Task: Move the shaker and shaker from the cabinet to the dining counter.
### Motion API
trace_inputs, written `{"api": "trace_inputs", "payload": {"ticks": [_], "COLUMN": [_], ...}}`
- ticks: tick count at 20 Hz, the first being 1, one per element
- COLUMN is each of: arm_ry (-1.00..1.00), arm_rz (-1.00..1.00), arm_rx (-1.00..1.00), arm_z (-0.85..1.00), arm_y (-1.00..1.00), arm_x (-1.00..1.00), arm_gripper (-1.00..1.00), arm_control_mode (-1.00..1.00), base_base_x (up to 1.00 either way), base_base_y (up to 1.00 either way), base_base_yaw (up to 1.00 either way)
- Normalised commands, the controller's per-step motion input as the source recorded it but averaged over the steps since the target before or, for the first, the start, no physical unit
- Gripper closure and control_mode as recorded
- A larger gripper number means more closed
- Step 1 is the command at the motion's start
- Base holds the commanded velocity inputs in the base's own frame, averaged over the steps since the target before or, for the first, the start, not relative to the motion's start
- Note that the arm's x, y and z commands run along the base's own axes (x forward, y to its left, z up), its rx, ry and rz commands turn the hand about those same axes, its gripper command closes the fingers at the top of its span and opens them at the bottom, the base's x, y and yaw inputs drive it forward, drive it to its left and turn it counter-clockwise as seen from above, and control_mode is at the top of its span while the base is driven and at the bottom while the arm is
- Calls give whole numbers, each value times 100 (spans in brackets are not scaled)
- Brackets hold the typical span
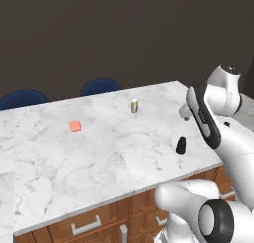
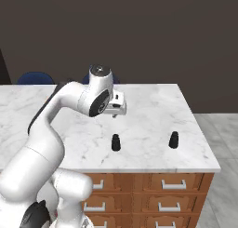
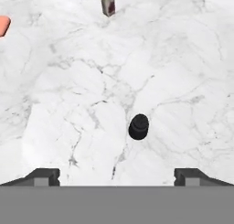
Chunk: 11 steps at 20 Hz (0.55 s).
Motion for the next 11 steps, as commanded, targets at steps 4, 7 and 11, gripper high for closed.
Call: {"api": "trace_inputs", "payload": {"ticks": [4,7,11], "arm_ry": [-1,-16,-29], "arm_rz": [-23,-20,-16], "arm_rx": [-12,-5,0], "arm_z": [0,0,1], "arm_y": [25,42,43], "arm_x": [-46,-47,-48], "arm_gripper": [-100,-100,-100], "arm_control_mode": [-100,-100,-100], "base_base_x": [0,0,0], "base_base_y": [0,0,0], "base_base_yaw": [0,0,0]}}
